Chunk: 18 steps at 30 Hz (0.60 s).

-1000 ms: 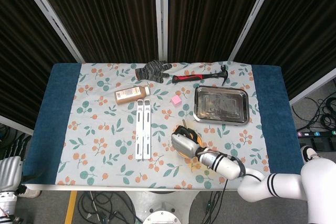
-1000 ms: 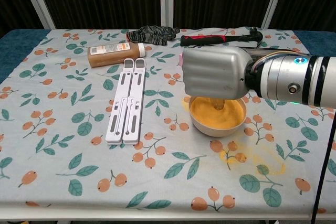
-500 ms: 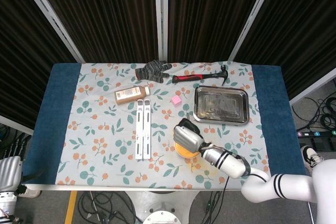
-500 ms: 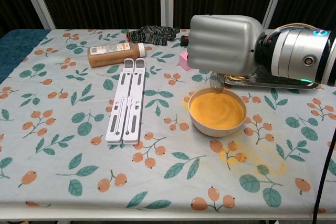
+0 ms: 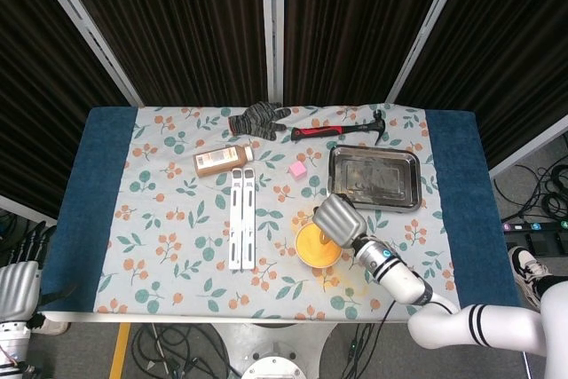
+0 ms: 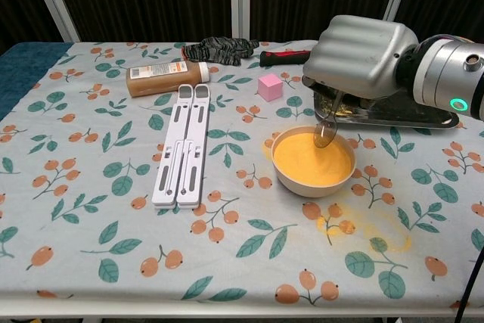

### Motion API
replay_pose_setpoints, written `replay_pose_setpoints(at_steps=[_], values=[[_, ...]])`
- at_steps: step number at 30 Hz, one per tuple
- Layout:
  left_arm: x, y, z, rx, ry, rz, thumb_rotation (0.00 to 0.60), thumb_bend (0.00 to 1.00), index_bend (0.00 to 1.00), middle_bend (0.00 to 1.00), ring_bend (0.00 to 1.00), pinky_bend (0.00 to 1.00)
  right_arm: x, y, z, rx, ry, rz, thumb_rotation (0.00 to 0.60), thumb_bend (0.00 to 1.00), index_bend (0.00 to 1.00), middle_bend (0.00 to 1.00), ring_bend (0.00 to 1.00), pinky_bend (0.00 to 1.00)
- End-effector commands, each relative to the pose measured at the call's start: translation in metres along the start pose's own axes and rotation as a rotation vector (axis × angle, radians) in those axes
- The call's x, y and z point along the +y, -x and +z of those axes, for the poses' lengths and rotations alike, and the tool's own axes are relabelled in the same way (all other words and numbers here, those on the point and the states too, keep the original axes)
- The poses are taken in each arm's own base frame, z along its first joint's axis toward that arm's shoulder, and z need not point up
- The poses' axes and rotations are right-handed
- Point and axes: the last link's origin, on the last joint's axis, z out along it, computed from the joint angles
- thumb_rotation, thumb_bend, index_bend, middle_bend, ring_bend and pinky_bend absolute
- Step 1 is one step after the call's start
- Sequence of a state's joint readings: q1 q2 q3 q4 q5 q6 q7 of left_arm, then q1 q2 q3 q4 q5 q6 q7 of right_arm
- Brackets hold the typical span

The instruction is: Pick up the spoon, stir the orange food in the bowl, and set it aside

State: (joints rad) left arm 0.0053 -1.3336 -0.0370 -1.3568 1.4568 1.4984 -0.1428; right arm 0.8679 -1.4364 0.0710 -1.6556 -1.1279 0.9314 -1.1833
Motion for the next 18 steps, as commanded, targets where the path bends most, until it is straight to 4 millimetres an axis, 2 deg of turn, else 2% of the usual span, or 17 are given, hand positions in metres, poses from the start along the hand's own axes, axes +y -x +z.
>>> replay_pose_setpoints(at_steps=[1, 7, 11, 18], values=[[0.001, -0.001, 0.000, 0.002, 0.000, 0.002, 0.600, 0.00, 0.12, 0.09, 0.08, 0.12, 0.004, -0.001, 0.003, -0.022, 0.011, 0.075, 0.600, 0.34, 0.76, 0.97, 0.94, 0.95], [0.002, 0.000, -0.001, -0.004, -0.002, 0.003, 0.600, 0.00, 0.12, 0.09, 0.08, 0.12, -0.001, 0.012, 0.003, -0.078, 0.023, 0.195, 0.600, 0.34, 0.76, 0.97, 0.94, 0.96], [0.003, 0.001, -0.001, -0.009, 0.000, 0.003, 0.600, 0.00, 0.12, 0.09, 0.08, 0.12, -0.002, 0.024, 0.000, -0.101, 0.063, 0.358, 0.600, 0.34, 0.76, 0.97, 0.94, 0.96], [0.005, 0.000, 0.002, -0.008, 0.010, 0.007, 0.600, 0.00, 0.12, 0.09, 0.08, 0.12, 0.023, 0.043, 0.000, -0.136, 0.200, 0.620, 0.600, 0.34, 0.76, 0.97, 0.94, 0.96]])
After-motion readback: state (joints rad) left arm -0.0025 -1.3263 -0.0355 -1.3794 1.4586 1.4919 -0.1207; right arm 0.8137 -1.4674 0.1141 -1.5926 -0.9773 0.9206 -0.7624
